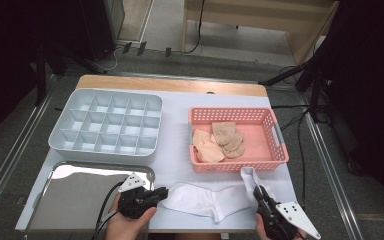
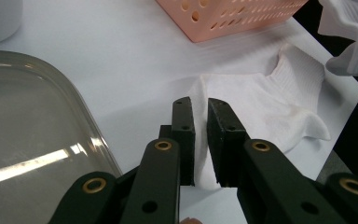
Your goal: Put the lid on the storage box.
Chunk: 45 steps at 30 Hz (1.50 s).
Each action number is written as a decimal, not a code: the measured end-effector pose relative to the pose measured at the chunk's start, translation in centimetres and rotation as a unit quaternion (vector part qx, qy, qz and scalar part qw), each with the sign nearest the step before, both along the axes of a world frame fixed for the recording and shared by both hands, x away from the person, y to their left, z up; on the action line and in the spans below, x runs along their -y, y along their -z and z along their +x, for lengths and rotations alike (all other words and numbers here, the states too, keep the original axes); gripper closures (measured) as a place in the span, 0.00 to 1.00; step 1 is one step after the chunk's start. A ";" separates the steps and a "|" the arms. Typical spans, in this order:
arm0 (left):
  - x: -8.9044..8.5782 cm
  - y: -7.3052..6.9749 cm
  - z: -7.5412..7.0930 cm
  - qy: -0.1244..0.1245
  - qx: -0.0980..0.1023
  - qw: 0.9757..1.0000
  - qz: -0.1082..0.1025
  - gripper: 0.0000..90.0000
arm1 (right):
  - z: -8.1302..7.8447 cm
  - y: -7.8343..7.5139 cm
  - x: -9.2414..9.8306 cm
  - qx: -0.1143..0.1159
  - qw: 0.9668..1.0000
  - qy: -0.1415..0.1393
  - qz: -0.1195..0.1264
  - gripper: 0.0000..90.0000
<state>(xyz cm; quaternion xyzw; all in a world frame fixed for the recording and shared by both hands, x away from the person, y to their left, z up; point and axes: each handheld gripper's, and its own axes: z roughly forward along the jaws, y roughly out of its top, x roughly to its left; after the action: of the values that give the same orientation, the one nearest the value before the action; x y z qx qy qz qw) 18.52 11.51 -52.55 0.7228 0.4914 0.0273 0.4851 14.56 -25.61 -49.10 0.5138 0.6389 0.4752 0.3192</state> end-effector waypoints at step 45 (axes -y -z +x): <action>-0.9 -0.9 -0.2 -0.003 0.006 1.000 -0.019 0.84 | -2.3 3.2 -4.7 -0.109 0.991 -0.076 0.013 0.54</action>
<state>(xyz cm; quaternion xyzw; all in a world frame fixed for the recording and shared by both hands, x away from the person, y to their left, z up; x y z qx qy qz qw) 18.31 12.38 -51.64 0.7113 0.4915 0.0236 0.5018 12.30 -20.91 -52.28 0.5168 0.7010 0.4472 0.2038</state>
